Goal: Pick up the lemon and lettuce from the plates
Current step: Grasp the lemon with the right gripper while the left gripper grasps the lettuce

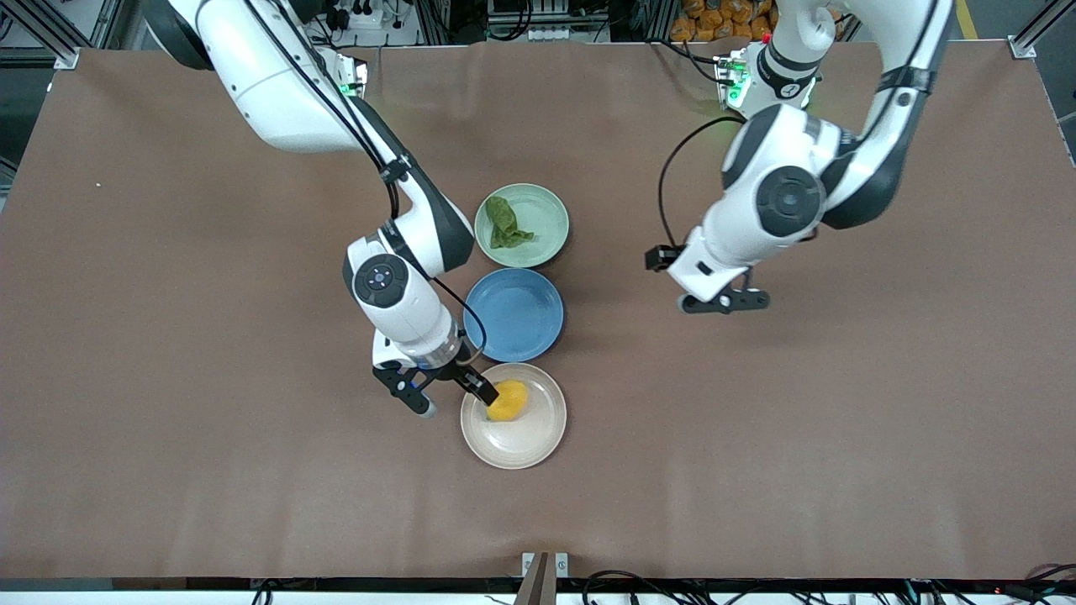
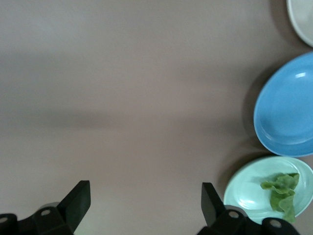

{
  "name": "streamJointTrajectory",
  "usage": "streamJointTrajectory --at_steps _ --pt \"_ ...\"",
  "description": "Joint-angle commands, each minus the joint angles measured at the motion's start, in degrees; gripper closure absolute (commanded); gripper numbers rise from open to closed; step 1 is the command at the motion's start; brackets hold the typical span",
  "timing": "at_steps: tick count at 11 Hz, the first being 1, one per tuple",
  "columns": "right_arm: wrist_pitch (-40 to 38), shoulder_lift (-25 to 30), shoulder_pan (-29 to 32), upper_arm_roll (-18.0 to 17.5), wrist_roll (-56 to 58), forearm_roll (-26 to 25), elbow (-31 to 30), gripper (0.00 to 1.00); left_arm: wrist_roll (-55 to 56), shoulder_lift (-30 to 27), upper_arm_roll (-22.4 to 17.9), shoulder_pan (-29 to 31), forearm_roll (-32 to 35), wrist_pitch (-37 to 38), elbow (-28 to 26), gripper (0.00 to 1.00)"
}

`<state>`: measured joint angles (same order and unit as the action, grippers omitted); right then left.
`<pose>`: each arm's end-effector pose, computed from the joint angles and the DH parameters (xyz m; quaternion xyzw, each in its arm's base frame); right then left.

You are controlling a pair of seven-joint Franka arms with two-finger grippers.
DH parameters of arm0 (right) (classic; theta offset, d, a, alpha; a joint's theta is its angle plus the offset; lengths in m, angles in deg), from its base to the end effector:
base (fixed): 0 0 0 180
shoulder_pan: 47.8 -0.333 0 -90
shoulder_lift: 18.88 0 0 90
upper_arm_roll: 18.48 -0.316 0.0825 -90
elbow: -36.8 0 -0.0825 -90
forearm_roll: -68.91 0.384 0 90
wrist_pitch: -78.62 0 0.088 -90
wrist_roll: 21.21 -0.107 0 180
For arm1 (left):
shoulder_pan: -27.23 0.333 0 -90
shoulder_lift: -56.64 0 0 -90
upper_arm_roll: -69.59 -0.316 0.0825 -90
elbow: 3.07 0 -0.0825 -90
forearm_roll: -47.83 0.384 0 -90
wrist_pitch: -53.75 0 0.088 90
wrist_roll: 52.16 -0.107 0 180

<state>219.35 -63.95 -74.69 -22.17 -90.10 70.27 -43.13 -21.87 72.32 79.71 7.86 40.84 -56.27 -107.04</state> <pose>0.6579 0.3757 0.2668 -0.9283 0.3442 -0.0659 0.1242 0.5283 -0.3016 0.3797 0.9929 0.0337 -0.1107 0.0278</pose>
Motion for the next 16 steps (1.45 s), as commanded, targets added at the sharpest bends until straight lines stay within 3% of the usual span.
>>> streamJointTrajectory --at_steps 1,4,6,8,12,14,16 --pt "-0.37 -6.95 -2.28 1.40 -4.94 -0.30 9.61 0.00 10.71 0.84 3.85 -1.28 -4.32 -1.51 -1.58 0.00" --pt "1.03 -8.97 -3.33 2.80 -7.13 -0.21 10.76 0.00 21.70 5.66 3.95 -5.76 -12.23 -2.04 -0.01 0.00" --pt "1.03 -10.91 -3.77 3.25 -8.02 -0.30 12.35 0.00 27.76 9.44 3.95 -10.31 -14.53 -7.45 0.26 0.00" --pt "1.56 -11.70 -4.65 4.21 -8.28 -0.30 12.52 0.00 35.15 13.31 3.95 -14.80 -14.71 -12.39 0.70 0.00" --pt "2.97 -12.85 -5.79 4.57 -9.77 -0.21 12.52 0.01 41.50 19.37 3.78 -20.08 -14.45 -14.95 5.35 0.00" --pt "3.93 -13.46 -6.06 4.57 -10.12 -0.21 12.52 0.08 44.14 22.98 3.78 -20.44 -14.36 -16.19 9.12 0.00" --pt "5.07 -14.08 -6.67 4.66 -11.18 -0.21 12.52 0.18 45.29 24.05 3.51 -23.16 -14.28 -18.37 9.49 0.00"
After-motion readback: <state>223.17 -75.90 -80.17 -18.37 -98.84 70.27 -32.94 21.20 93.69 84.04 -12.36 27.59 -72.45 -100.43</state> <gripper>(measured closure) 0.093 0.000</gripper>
